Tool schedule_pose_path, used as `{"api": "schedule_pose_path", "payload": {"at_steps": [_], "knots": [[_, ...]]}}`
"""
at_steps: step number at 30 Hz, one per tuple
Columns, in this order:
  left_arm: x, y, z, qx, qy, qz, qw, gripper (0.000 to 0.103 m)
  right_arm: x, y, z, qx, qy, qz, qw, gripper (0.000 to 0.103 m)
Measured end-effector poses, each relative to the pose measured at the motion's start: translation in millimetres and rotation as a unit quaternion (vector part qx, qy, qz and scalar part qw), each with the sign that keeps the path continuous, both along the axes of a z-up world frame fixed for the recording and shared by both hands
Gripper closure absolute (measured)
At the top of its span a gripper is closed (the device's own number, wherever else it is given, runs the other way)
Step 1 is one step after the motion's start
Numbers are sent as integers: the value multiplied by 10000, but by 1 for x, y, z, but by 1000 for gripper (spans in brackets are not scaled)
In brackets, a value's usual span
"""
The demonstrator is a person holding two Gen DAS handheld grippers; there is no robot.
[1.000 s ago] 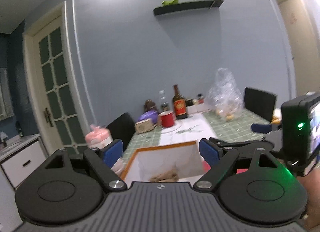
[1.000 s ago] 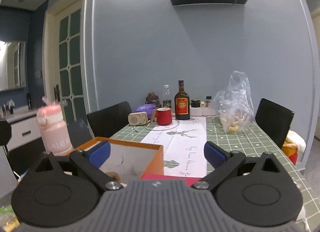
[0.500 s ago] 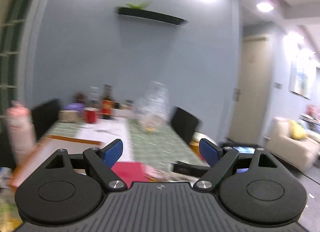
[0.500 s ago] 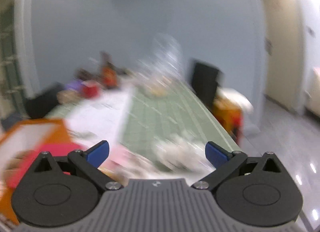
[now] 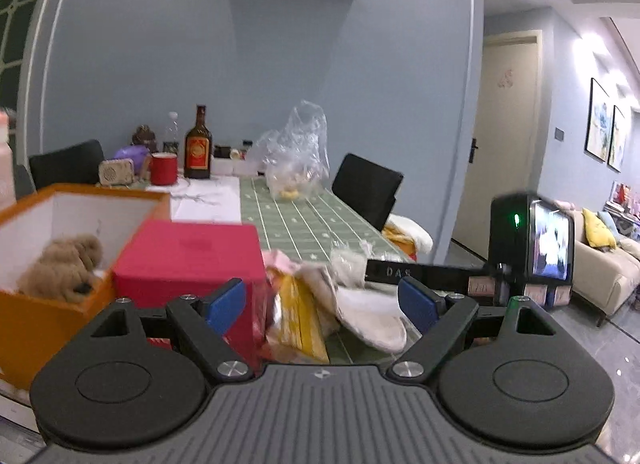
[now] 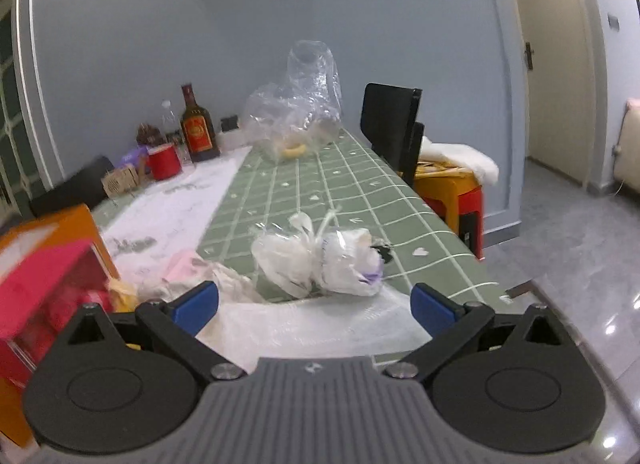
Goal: Organize soft objects
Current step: 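Grasp the clear bubble-wrap bag with the right tool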
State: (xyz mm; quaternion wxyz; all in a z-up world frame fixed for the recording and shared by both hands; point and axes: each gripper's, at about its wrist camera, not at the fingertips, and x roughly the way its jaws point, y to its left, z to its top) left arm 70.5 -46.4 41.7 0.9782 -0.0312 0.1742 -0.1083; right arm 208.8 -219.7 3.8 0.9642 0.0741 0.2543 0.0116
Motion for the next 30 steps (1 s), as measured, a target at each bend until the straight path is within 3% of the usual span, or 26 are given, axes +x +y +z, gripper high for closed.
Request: {"api": "schedule_pose_path", "payload": {"at_steps": [2, 7, 11, 17, 23, 25, 27, 28, 30], "knots": [[5, -2, -12, 82, 82, 43, 9999, 2, 2, 0, -3, -93, 19, 90, 9999, 3], [26, -11, -40, 503, 553, 657, 9950, 16, 12, -24, -17, 1198, 527, 304, 9909, 3], [28, -11, -54, 484, 697, 871, 9926, 16, 16, -26, -22, 1188, 728, 107, 9902, 3], [34, -10, -64, 93, 1097, 994, 9889, 16, 18, -38, -32, 1885, 1217, 202, 9743, 8], [30, -13, -68, 75, 978, 1096, 9891, 16, 20, -45, -35, 2289, 1330, 237, 9640, 16], [25, -16, -69, 196, 888, 1045, 9904, 16, 22, -47, -39, 2493, 1381, 271, 9581, 26], [23, -17, -68, 109, 777, 916, 9927, 16, 25, -52, -44, 2722, 1503, 189, 9503, 58], [22, -15, -68, 63, 758, 911, 9929, 16, 27, -55, -47, 2836, 1547, 111, 9463, 63], [22, -13, -68, -17, 812, 931, 9923, 16, 29, -62, -53, 3080, 1590, -42, 9380, 87]]}}
